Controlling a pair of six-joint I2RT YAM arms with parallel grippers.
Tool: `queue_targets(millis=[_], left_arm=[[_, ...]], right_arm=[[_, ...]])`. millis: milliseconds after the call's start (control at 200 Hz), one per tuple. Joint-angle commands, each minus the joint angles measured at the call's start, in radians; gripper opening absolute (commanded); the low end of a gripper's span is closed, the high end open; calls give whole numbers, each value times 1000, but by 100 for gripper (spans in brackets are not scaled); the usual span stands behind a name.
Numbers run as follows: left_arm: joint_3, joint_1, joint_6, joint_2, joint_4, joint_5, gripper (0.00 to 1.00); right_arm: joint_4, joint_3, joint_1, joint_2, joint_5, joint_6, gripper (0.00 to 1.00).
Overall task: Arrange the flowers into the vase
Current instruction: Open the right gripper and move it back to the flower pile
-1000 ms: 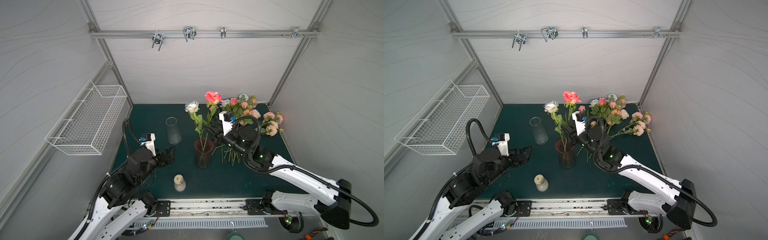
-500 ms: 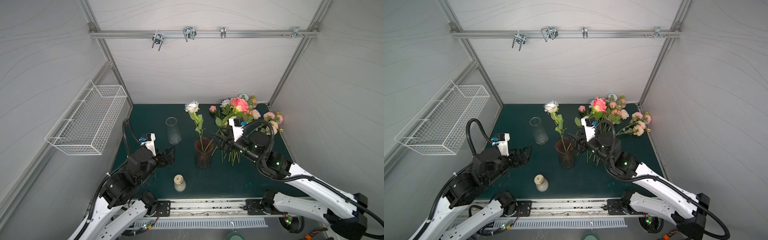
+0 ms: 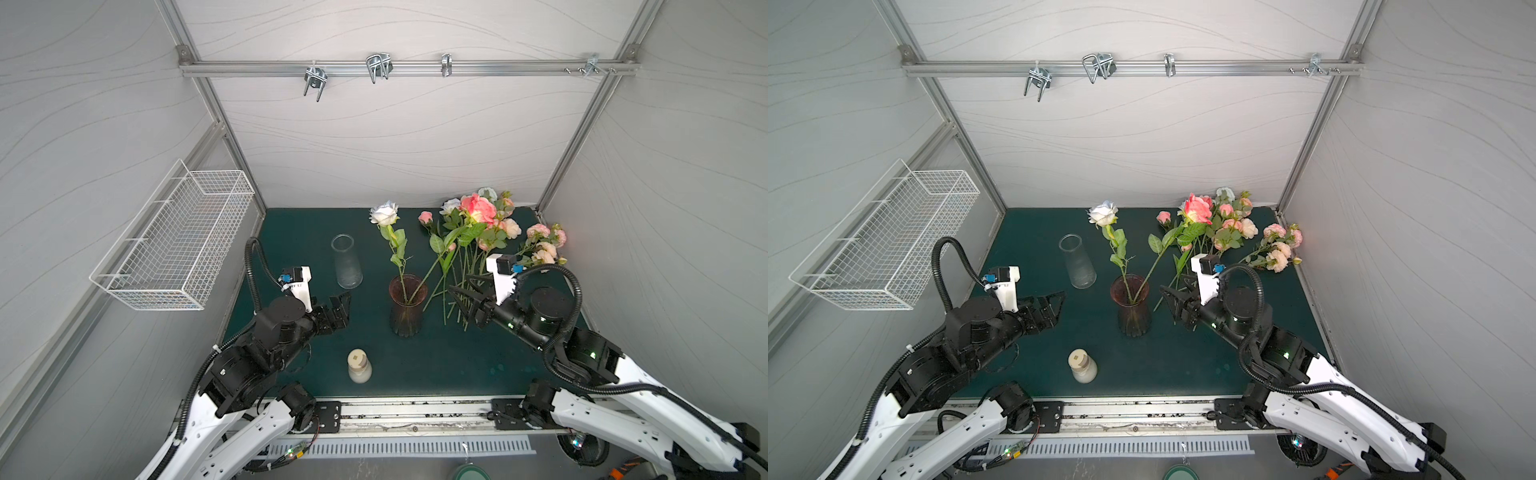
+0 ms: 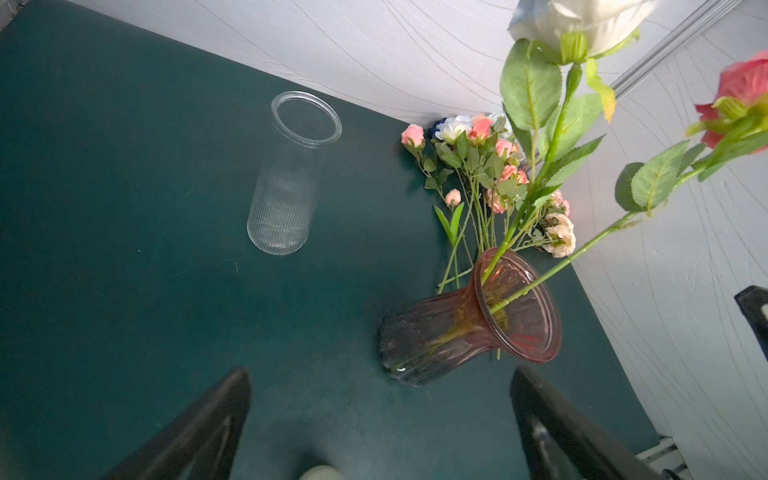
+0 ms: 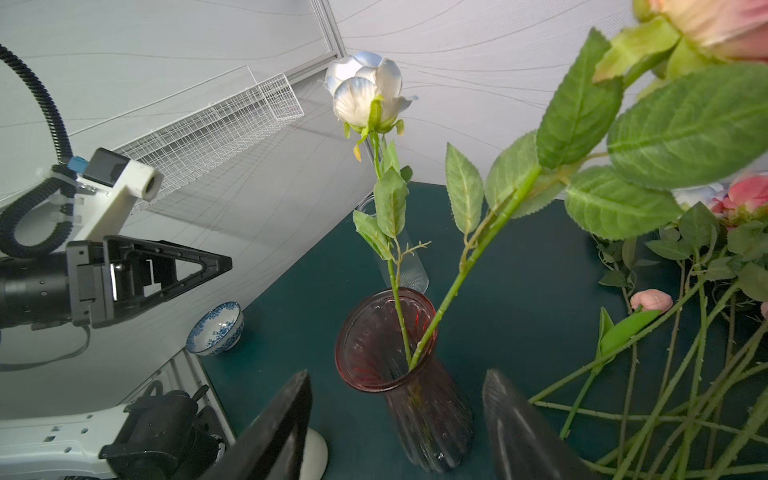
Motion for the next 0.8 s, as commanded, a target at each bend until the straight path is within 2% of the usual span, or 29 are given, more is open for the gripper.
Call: queue_targets(millis=[0,180,395,445,580,690,795], left_arm=[[10,-4,11,10,59,-13,99],[-12,-3,2,19,64,-7,99],[-23,-4,-6,43,57,10,99],[-25,-4,-7,44,59,9,99],[-28,-4,-9,39,56,10,99],[-30,-4,-13,31,47,9,99],[-31,-4,-13,25,41,7,99]], right_arm=[[-74,-17,5,-37,29,35,67],[-140,-57,5,-80,36,79,66],[-233,-128,-21,-29,143,182,46],[-228,-141,-63,2,106,206,46],[-155,-172,-273,79,-67,252,44],[-97,-162,-448,177,-152,262,40],[-27,-135,-572,298,-203,276,39]])
